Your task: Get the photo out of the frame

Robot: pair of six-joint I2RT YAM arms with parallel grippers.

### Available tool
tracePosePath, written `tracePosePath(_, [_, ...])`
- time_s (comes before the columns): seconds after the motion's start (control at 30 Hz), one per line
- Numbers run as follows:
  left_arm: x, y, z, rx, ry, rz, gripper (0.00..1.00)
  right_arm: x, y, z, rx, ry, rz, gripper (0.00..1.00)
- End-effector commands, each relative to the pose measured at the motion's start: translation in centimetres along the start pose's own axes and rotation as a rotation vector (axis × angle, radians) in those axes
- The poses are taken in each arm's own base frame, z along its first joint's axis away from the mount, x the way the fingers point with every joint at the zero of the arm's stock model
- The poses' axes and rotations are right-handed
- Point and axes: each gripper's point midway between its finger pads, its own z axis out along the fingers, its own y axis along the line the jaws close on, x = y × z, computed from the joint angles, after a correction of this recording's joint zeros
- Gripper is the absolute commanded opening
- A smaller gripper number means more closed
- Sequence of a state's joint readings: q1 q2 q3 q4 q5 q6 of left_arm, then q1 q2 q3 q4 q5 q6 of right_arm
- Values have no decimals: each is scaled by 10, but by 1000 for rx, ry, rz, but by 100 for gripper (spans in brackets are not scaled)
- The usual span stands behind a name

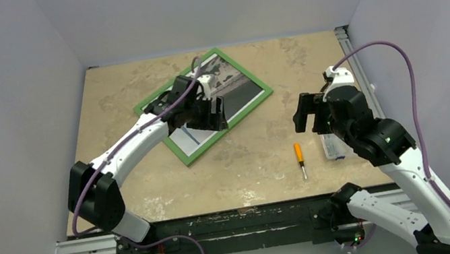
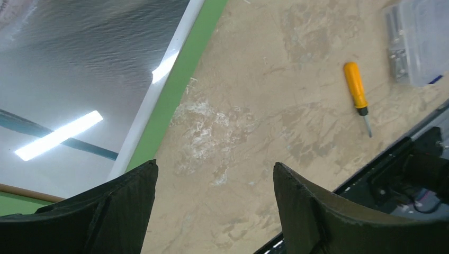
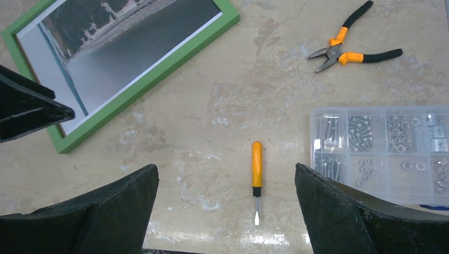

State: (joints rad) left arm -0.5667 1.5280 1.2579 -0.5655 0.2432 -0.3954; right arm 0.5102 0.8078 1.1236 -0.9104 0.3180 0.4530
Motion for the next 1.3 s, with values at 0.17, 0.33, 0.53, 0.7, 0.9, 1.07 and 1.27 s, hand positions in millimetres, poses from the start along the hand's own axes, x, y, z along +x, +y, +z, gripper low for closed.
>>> tracePosePath(0.17, [-1,22,37,-236,89,305,78,4,-2,-14,-31,-24,50,99])
tracePosePath(0.33, [4,42,54,-314,190,376,76,9,-6,-18,-24,-16,54,99])
tracePosePath(0.53, [17,49,72,-308,252,400,71,15,-8,-22,-32,-14,73,99])
tracePosePath(0.7, [26,51,82,-301,278,384,61,21,-10,-21,-24,5,76,99])
tracePosePath(0.9, [34,55,90,-321,298,383,40,24,-10,-19,-19,13,84,99])
tracePosePath(1.07, [39,57,96,-335,310,390,35,27,-8,-15,-22,26,83,99])
tracePosePath(1.27, [48,60,102,-340,334,389,34,31,-8,-13,-19,40,83,98])
